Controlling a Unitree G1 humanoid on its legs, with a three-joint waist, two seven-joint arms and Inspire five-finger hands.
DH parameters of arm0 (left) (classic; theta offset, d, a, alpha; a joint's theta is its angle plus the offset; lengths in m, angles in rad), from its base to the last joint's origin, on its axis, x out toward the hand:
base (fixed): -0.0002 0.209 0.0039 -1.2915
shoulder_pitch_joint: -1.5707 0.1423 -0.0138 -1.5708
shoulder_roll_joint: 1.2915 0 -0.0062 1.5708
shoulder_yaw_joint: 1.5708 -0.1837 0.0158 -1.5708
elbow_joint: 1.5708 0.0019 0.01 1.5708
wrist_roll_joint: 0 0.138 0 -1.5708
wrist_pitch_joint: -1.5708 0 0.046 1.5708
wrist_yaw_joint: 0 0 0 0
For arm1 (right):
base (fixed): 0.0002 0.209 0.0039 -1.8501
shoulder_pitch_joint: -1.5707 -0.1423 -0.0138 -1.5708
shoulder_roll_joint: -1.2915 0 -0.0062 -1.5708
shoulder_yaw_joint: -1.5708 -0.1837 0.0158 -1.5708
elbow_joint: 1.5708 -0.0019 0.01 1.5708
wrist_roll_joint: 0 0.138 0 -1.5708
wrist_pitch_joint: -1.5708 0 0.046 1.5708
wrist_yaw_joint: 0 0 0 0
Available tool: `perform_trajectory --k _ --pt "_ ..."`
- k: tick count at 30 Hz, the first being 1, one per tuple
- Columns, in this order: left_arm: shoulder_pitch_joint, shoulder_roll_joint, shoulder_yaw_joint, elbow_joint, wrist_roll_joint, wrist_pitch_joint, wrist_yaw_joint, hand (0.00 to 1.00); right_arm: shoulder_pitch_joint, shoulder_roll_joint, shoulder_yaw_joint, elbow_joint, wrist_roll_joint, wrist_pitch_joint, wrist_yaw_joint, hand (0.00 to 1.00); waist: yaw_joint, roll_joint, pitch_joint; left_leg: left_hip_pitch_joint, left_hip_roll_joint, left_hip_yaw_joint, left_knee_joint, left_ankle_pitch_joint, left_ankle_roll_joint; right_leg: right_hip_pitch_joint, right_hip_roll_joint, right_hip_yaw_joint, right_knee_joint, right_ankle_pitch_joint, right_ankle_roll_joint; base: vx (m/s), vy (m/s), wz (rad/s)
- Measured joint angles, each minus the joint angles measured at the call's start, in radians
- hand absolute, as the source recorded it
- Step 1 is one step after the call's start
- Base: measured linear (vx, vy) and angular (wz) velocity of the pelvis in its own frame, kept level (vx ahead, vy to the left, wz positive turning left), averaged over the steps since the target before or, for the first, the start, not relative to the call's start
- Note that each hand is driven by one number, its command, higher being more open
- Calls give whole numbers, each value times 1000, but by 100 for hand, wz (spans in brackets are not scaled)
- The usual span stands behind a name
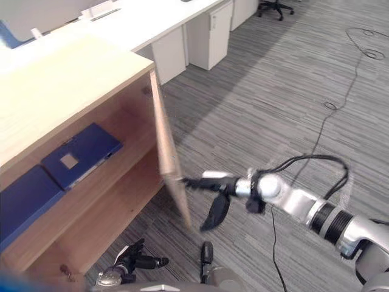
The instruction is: Walk over to the cabinet, pick up the folder, carry it to the office cabinet, place the folder inside the office cabinet, then close the office cabinet door
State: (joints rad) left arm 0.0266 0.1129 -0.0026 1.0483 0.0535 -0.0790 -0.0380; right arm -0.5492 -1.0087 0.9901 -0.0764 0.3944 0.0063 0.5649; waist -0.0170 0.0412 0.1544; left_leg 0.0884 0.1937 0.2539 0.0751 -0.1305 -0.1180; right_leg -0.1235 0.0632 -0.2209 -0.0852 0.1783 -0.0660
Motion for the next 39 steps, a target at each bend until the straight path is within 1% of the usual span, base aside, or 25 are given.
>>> perform_trajectory --k 1,4,8,10,12,15,17,18,20,21,22,24,25,26,27,28,30,31,32,33,34,36,37,38,39 --pt "1 2 11 3 0 0 1 100 32 -1 31 -55 -1 -12 60 100 13 -5 -3 0 1 -3 -1 1 -1 1 1 -1 0 0 0 -6 -11 5" --pt "12 15 45 13 8 3 9 100 102 -3 38 -109 -91 -44 104 100 10 -21 -13 1 -1 4 2 -2 -1 0 -1 5 0 3 5 12 18 -7" --pt "19 45 67 20 34 16 22 100 141 -23 44 -84 -327 -72 111 100 10 -61 -39 -2 -5 16 23 -17 -17 -1 -5 18 -1 13 10 17 41 -12" --pt "17 44 67 20 35 19 27 100 178 -12 40 -54 -391 -76 113 100 15 -73 -49 -9 -10 13 34 -24 -11 0 -13 16 -1 18 10 17 42 5" --pt "14 37 67 20 35 21 27 100 218 17 22 -17 -401 -77 115 100 18 -73 -54 -19 -16 0 44 -29 -6 1 -22 6 0 20 10 16 34 19" --pt "2 15 62 20 35 24 26 100 262 182 -12 162 -457 -77 97 100 25 -57 -56 -45 -32 -59 73 -34 5 18 -51 -50 3 19 11 8 29 58" --pt "-19 -11 39 19 35 24 29 100 267 318 -67 331 -528 -77 57 100 43 -36 -55 -63 -44 -123 104 -38 19 19 -83 -107 65 -19 15 -49 83 110" --pt "-31 -40 1 15 38 22 29 100 281 480 -153 545 -635 -72 -38 100 68 -20 -46 -72 -75 -209 136 -41 30 -18 -165 -177 270 -136 33 -72 158 150" --pt "-27 -49 -22 11 42 26 27 100 294 588 -223 680 -698 -68 -104 100 70 -25 -44 -79 -117 -283 161 -46 42 -29 -240 -223 404 -207 42 -88 130 166" --pt "-28 -45 -33 5 55 26 35 100 297 706 -317 828 -795 -58 -191 100 71 -28 -46 -98 -155 -376 184 -54 54 -44 -312 -234 532 -245 37 -113 56 168" --pt "-27 -45 -33 4 56 27 42 100 299 746 -352 876 -818 -55 -224 100 73 -20 -44 -111 -165 -414 195 -54 57 -54 -322 -192 568 -243 34 -133 55 222" --pt "-13 -32 -37 -30 63 28 58 100 305 843 -452 1003 -836 -46 -309 100 70 -9 -47 -165 -204 -579 218 -46 68 -58 -296 5 594 -242 25 -43 1 228" --pt "-3 -15 -42 -63 66 30 64 100 304 875 -502 1066 -836 -39 -337 100 80 -6 -47 -201 -221 -672 227 -43 67 -56 -263 120 588 -248 20 27 -76 203" --pt "2 -6 -43 -76 72 33 66 100 306 885 -520 1091 -836 -33 -349 100 87 -3 -45 -217 -231 -722 231 -38 65 -56 -245 177 591 -258 8 65 -145 228" --pt "7 10 -43 -91 90 39 73 100 328 903 -563 1134 -850 -26 -374 100 94 0 -44 -244 -257 -823 242 -27 53 -53 -212 291 609 -289 6 116 -281 245" --pt "7 23 -41 -104 105 48 77 100 358 915 -589 1158 -871 -14 -393 100 95 -1 -43 -270 -284 -919 253 -17 46 -34 -185 395 614 -350 20 128 -320 279" --pt "7 33 -24 -121 115 57 82 100 409 934 -618 1177 -870 5 -406 100 105 -10 -42 -292 -307 -1003 259 -17 44 16 -163 484 592 -421 60 96 -288 207" --pt "9 34 -6 -137 115 63 92 100 444 947 -631 1185 -858 18 -407 100 122 -17 -42 -304 -304 -1043 251 -16 44 49 -148 500 564 -470 87 50 -405 153" --pt "16 36 13 -159 115 66 98 100 451 962 -667 1184 -846 26 -410 100 127 -30 -41 -316 -291 -1069 225 -11 30 69 -151 477 520 -518 122 25 -340 128" --pt "16 36 25 -164 115 65 98 100 456 968 -694 1184 -821 30 -421 100 130 -43 -37 -327 -282 -1067 220 -5 1 75 -154 455 494 -541 157 -89 -339 112" --pt "17 3 36 -162 115 67 99 100 480 971 -785 1183 -773 37 -445 100 123 -22 -45 -366 -272 -1041 300 -13 -53 74 -137 392 506 -544 149 -107 -215 104" --pt "33 -53 55 -163 104 63 97 100 507 961 -873 1174 -718 54 -481 100 115 -31 -57 -361 -266 -984 341 -25 -64 83 -126 321 513 -551 135 -68 -209 114" --pt "34 -83 77 -167 78 64 93 100 523 954 -904 1169 -696 55 -500 100 111 -39 -63 -373 -240 -976 304 -23 -86 77 -115 273 521 -558 124 -13 -135 88" --pt "37 -81 115 -184 52 61 88 100 527 955 -912 1171 -694 58 -506 100 124 -62 -61 -373 -219 -990 272 -6 -105 74 -98 256 520 -559 120 -9 -122 70" --pt "43 -83 138 -186 28 60 94 100 534 956 -920 1171 -689 58 -508 100 125 -73 -67 -373 -216 -998 258 2 -111 77 -91 247 516 -560 117 18 -101 37"
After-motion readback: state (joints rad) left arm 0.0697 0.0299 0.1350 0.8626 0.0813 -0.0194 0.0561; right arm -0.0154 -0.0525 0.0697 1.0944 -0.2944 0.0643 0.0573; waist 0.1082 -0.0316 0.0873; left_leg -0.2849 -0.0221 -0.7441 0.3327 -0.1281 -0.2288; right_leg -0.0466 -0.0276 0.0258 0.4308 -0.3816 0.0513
